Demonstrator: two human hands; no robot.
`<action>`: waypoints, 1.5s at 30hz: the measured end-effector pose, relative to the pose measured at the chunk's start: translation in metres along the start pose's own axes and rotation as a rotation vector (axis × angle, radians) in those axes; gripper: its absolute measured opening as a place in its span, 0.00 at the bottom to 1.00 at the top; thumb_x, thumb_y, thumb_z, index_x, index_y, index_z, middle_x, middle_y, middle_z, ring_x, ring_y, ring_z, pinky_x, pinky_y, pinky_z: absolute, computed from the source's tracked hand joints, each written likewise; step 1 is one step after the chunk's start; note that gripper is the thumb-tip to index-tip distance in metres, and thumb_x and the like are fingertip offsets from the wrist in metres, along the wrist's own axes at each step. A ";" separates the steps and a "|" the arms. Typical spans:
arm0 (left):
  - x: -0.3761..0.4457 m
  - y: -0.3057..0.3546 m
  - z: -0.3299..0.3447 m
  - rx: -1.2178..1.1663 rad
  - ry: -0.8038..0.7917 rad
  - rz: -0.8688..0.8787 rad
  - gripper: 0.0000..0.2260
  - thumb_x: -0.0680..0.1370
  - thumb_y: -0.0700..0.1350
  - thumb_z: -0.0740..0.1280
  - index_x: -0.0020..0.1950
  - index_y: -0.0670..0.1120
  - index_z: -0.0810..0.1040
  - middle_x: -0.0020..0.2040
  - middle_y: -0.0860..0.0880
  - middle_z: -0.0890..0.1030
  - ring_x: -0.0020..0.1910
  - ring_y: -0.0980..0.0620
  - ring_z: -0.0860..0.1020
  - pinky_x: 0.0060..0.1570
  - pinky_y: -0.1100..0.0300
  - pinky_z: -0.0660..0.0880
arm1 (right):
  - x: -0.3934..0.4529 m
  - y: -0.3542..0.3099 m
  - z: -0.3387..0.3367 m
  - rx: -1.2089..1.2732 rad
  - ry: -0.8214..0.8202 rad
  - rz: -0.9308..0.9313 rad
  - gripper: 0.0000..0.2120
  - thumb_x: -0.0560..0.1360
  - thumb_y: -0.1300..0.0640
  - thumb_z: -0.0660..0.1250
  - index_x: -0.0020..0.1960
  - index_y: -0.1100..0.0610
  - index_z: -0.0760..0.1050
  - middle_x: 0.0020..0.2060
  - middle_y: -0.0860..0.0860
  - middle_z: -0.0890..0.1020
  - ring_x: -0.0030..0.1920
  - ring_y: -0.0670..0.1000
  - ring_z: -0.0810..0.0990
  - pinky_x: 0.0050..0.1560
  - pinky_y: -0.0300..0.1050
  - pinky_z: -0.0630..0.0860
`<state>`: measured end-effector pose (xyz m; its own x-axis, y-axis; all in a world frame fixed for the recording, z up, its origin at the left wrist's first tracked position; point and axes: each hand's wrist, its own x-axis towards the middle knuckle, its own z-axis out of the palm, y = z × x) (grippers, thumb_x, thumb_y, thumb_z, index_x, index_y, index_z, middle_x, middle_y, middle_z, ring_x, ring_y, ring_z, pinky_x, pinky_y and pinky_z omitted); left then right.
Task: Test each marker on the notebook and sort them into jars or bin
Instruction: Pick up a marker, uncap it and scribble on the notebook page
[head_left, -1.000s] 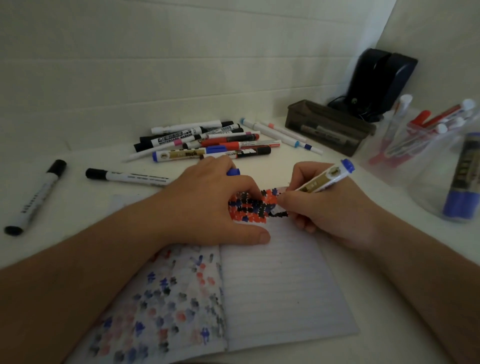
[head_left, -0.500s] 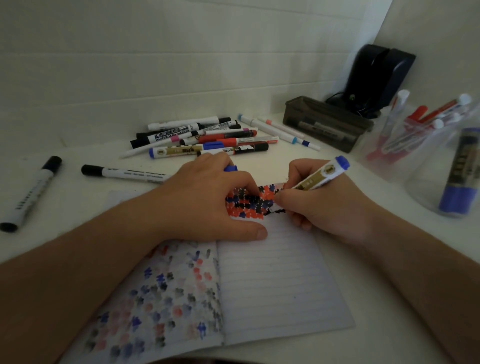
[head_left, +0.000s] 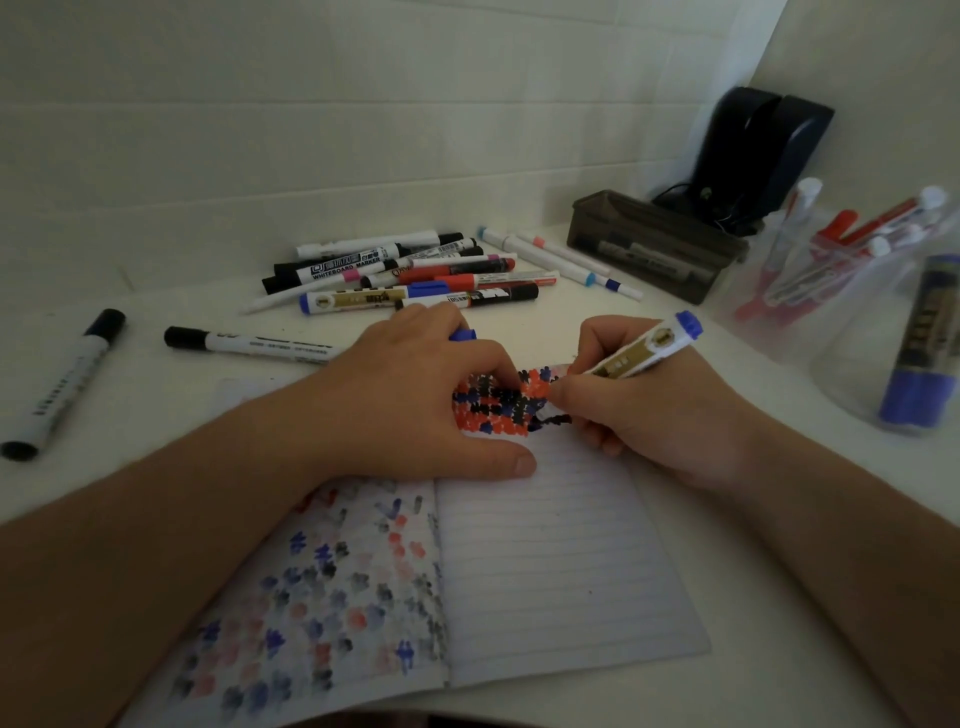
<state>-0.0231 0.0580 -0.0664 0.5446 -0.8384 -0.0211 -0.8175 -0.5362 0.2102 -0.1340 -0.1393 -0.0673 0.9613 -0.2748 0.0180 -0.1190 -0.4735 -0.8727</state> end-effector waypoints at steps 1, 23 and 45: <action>0.000 0.000 0.000 0.002 0.000 0.002 0.33 0.63 0.82 0.60 0.65 0.73 0.67 0.51 0.65 0.62 0.54 0.57 0.64 0.53 0.56 0.65 | 0.000 0.001 0.001 -0.024 0.000 -0.002 0.13 0.74 0.58 0.76 0.36 0.56 0.74 0.30 0.55 0.81 0.30 0.52 0.79 0.30 0.41 0.76; 0.001 -0.005 0.002 -0.417 0.239 0.013 0.15 0.83 0.46 0.65 0.65 0.58 0.64 0.58 0.62 0.80 0.57 0.62 0.78 0.58 0.62 0.77 | 0.002 0.002 -0.019 0.691 -0.134 -0.079 0.08 0.72 0.64 0.75 0.43 0.55 0.78 0.31 0.50 0.76 0.26 0.47 0.68 0.23 0.37 0.60; -0.006 0.003 -0.001 -0.405 0.377 0.115 0.08 0.81 0.54 0.64 0.58 0.57 0.69 0.40 0.56 0.76 0.38 0.62 0.75 0.39 0.71 0.71 | 0.003 0.000 -0.006 0.426 -0.063 -0.067 0.08 0.83 0.59 0.64 0.46 0.54 0.77 0.31 0.56 0.78 0.27 0.52 0.72 0.23 0.39 0.65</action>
<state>-0.0283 0.0612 -0.0647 0.5459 -0.7569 0.3593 -0.7790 -0.3008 0.5501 -0.1324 -0.1449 -0.0646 0.9783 -0.1973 0.0634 0.0447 -0.0976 -0.9942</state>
